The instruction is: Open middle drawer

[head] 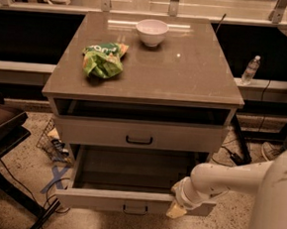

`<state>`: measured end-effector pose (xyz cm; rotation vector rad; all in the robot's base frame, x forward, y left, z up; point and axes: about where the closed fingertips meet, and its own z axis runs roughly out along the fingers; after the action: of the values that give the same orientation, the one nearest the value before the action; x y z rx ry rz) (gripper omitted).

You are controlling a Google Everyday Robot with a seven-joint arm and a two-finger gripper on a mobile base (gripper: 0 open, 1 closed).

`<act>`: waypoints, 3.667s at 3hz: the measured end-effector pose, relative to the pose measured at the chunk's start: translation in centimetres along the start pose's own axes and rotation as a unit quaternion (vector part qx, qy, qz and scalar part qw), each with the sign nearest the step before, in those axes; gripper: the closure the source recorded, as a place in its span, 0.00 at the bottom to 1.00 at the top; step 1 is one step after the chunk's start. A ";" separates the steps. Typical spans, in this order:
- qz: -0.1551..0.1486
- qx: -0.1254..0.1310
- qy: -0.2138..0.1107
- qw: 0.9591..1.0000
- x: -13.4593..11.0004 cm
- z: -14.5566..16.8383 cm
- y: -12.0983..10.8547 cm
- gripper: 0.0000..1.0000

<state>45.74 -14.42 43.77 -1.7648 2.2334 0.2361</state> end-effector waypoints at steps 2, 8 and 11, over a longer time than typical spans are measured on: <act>0.086 0.020 0.063 0.994 1.3 -3.2 4.9 0.93; 0.000 0.063 -0.013 0.998 2.3 -6.7 -7.2 1.00; -0.026 0.005 -0.030 0.999 -0.2 1.9 -10.1 1.00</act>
Offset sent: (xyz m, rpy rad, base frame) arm -0.1241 -0.0218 0.0271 -0.1798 0.1382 -0.3195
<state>55.78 -16.05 42.51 -1.7832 2.1403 0.2628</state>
